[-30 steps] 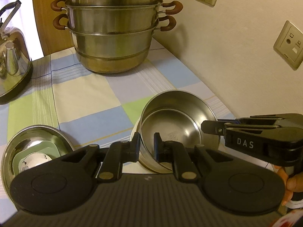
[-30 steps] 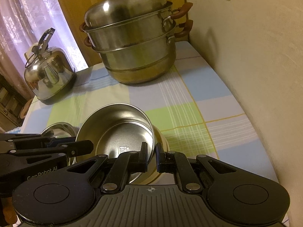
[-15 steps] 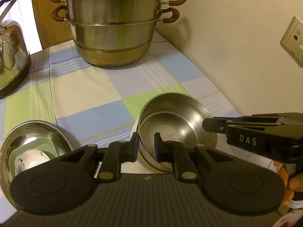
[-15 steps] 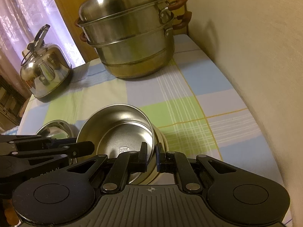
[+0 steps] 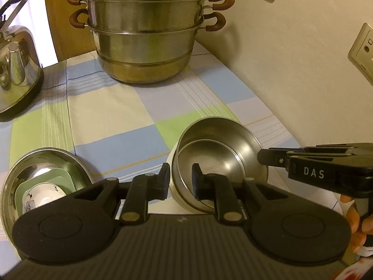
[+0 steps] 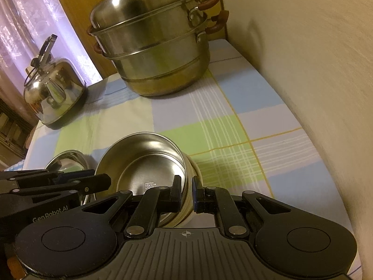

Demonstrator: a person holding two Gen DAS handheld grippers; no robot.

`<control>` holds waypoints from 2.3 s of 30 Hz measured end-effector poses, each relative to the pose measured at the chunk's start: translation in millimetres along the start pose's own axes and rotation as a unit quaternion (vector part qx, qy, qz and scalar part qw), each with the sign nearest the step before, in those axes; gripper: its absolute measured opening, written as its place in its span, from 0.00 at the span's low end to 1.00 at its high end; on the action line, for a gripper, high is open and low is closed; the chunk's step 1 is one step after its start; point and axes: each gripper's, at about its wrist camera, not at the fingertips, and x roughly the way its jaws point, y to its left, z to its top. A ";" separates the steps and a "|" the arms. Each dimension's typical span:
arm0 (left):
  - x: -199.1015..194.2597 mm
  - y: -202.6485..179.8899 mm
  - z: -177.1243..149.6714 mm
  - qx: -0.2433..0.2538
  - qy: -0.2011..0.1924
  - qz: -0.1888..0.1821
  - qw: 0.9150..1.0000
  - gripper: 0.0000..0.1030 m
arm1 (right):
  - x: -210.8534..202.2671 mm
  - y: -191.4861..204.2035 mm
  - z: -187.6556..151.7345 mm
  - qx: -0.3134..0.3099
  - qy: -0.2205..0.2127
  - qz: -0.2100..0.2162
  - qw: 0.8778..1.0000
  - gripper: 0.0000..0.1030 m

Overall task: Organize plates and bowls
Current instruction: 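Lower the steel bowl into the cream bowl and open the right gripper, then withdraw the right gripper from the bowl stack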

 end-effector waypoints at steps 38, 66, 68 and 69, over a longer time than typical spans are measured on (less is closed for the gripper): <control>-103.5 -25.5 -76.8 -0.036 -0.025 0.028 0.999 0.57 | -88.2 6.5 -68.8 -0.026 -0.019 0.049 0.998 0.65; -171.3 -72.6 -186.4 -0.093 -0.013 0.082 0.992 0.59 | -148.3 -1.4 -163.6 -0.066 0.015 0.086 0.994 0.65; -173.7 -74.4 -192.4 -0.096 -0.013 0.086 0.992 0.59 | -148.9 -0.6 -168.9 -0.070 0.019 0.089 0.993 0.65; -174.7 -74.7 -195.2 -0.098 -0.012 0.088 0.991 0.59 | -149.2 0.0 -171.1 -0.072 0.020 0.091 0.993 0.65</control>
